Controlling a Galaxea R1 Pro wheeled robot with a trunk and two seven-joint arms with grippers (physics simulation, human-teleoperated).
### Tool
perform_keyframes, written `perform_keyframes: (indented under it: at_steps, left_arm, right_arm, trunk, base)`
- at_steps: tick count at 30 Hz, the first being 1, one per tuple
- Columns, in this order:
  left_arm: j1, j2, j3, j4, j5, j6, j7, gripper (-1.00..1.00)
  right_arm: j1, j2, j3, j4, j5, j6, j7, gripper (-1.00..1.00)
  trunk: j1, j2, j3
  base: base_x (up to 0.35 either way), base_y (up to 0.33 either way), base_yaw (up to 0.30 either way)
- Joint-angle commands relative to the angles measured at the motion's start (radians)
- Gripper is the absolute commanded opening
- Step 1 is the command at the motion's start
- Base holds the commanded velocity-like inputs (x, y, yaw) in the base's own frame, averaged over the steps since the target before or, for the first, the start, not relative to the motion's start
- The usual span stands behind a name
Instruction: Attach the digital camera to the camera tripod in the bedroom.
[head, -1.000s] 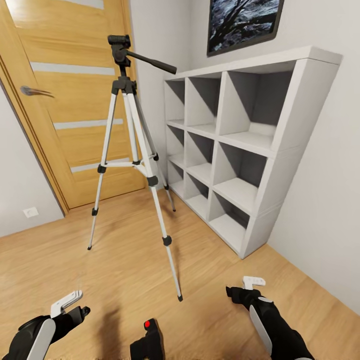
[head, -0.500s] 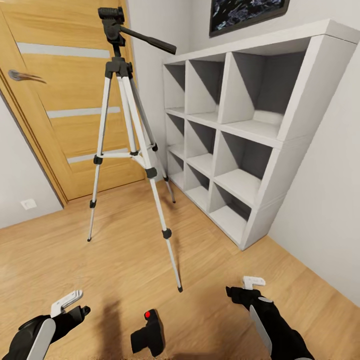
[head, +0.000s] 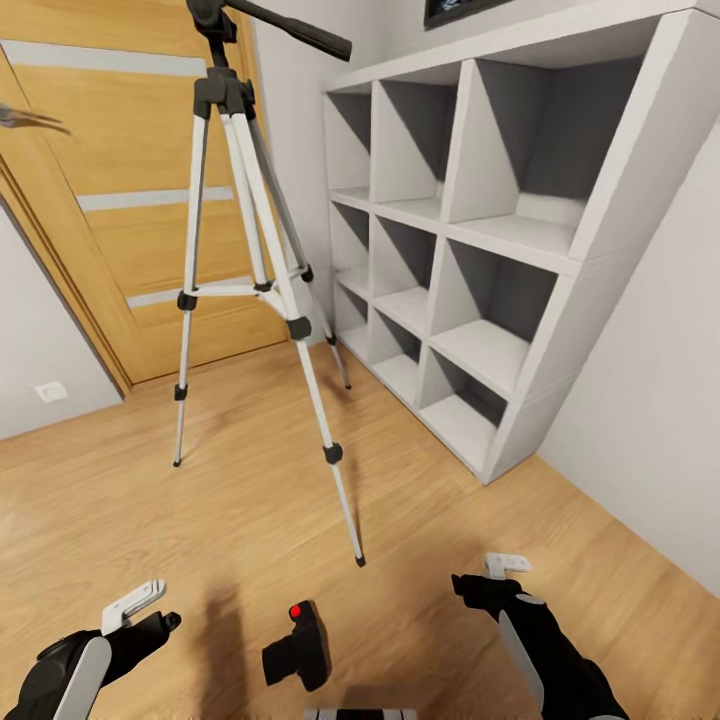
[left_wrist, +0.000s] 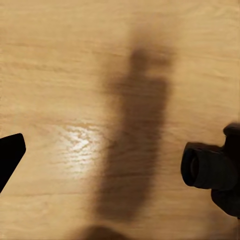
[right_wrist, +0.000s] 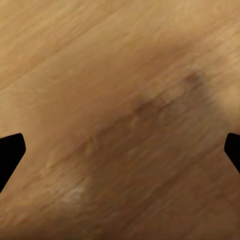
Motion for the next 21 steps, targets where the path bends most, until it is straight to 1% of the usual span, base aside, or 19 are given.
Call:
perform_keyframes:
  at_steps: [1, 18, 21]
  left_arm:
    - [0.0, 0.0, 0.0, -0.001, 0.011, 0.004, 0.008, 1.0]
    - [0.0, 0.0, 0.001, -0.001, 0.011, 0.002, 0.009, 1.0]
    - [0.0, 0.001, 0.002, -0.001, 0.011, 0.002, 0.009, 1.0]
  right_arm:
    - [0.0, 0.0, 0.0, -0.002, -0.009, 0.005, -0.003, 1.0]
    - [0.0, 0.0, 0.004, -0.014, -0.009, 0.005, -0.001, 1.0]
    - [0.0, 0.001, 0.004, -0.015, -0.009, 0.005, -0.001, 1.0]
  trunk:
    - [0.0, -0.001, -0.005]
    - [0.008, -0.005, -0.071]
    - [0.008, -0.005, -0.071]
  base:
    - [0.0, 0.0, 0.0]
    - [0.0, 0.0, 0.0]
    - [0.0, 0.0, 0.0]
